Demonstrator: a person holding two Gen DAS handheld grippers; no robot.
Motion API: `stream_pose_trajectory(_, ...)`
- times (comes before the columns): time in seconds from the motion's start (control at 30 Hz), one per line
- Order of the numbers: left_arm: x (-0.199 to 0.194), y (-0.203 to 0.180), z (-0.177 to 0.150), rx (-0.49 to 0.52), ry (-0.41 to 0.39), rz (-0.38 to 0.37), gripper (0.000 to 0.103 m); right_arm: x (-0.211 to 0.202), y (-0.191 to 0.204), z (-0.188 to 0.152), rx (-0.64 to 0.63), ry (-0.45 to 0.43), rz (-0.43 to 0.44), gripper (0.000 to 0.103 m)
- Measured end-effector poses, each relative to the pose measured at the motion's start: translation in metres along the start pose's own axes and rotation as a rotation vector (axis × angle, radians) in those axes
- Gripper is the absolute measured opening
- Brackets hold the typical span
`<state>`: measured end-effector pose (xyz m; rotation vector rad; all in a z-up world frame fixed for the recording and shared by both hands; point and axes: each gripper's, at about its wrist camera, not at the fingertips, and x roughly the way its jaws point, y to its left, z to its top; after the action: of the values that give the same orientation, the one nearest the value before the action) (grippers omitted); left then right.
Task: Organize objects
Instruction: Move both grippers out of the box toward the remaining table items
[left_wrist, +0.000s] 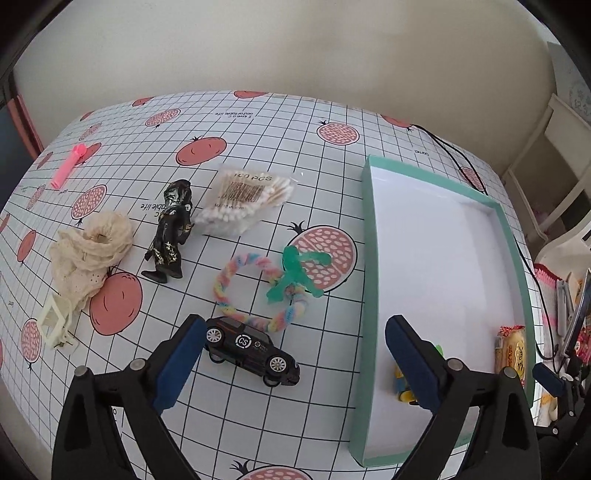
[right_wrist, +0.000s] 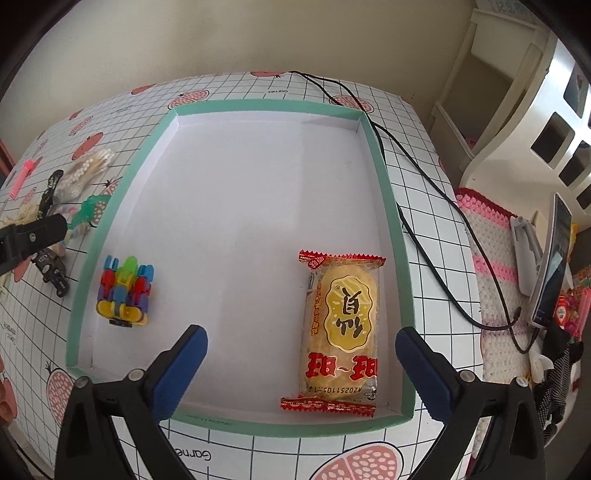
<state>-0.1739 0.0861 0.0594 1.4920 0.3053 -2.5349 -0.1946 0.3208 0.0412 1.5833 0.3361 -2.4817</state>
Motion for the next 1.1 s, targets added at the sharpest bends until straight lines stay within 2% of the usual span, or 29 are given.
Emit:
stream_pose_trajectory(0.13,-0.001,-0.001,0.002,0.028,-0.001,-0.006,0.098,0.001,-0.005,0.000,0.054,0.009,0.029,0.103)
stream_pose_trajectory(0.33,-0.005,0.017,0.006,0.015,-0.012,-0.029,0.098,-0.005,-0.005,0.010,0.128,-0.023,0.015,0.103)
stream_pose_trajectory(0.47,-0.010,0.042,0.010,-0.017,-0.029,-0.036,0.098,-0.012,0.002,0.023,0.226,-0.057,0.079,0.103)
stream_pose_trajectory(0.53,-0.015,0.059,0.014,-0.033,-0.052,-0.028,0.098,-0.016,0.013,0.030,0.236,-0.082,0.117,0.103)
stream_pose_trajectory(0.73,-0.024,0.121,0.024,-0.098,-0.094,0.022,0.098,-0.030,0.077,0.052,0.113,-0.151,0.228,0.103)
stream_pose_trajectory(0.97,-0.018,0.194,0.021,-0.209,-0.019,0.037,0.098,-0.036,0.167,0.059,-0.133,-0.153,0.304,0.101)
stream_pose_trajectory(1.1,-0.015,0.224,0.016,-0.261,0.017,0.045,0.098,-0.028,0.191,0.057,-0.194,-0.101,0.335,0.089)
